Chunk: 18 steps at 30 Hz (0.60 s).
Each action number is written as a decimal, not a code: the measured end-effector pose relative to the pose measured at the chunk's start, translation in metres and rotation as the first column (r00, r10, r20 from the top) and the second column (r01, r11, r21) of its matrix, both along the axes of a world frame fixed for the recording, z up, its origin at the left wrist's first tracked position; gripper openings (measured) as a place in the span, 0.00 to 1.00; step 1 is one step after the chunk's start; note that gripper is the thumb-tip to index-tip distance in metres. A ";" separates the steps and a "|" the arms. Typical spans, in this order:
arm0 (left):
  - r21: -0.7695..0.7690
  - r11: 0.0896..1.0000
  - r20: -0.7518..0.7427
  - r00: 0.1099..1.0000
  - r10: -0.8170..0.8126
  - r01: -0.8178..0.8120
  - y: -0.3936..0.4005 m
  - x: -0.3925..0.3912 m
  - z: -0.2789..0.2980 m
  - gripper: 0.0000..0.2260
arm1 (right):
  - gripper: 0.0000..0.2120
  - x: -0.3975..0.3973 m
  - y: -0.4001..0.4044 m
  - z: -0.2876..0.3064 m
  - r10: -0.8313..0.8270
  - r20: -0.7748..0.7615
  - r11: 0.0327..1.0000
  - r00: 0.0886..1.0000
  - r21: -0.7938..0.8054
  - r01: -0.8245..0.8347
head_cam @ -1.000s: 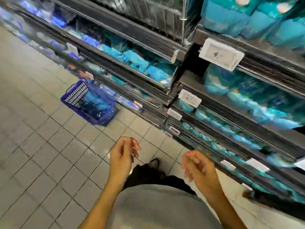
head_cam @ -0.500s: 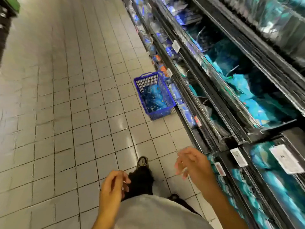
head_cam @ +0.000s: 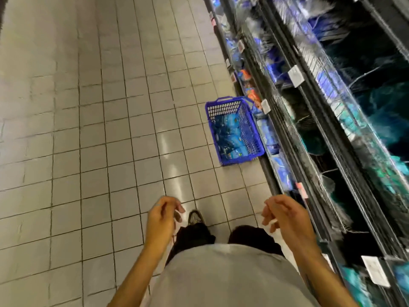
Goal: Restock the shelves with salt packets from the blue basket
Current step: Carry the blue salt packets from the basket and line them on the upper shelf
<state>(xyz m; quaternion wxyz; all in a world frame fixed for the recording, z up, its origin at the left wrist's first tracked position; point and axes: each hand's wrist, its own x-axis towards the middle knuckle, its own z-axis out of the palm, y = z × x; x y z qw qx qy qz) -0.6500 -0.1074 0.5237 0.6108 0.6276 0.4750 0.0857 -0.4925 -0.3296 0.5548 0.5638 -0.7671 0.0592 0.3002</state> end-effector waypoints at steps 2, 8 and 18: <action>-0.007 0.999 0.000 0.999 -0.046 0.046 0.029 0.028 0.001 0.11 | 0.08 0.006 0.003 0.001 -0.039 -0.003 0.999 0.999 -0.026 0.039; 0.002 0.989 0.038 0.988 -0.147 0.147 0.095 0.115 -0.003 0.12 | 0.08 0.041 0.005 -0.003 -0.121 0.052 0.990 0.991 -0.071 0.124; -0.014 0.975 -0.135 0.966 -0.220 0.220 0.147 0.253 -0.007 0.14 | 0.08 0.187 0.073 -0.066 -0.107 -0.030 0.992 0.994 -0.071 0.105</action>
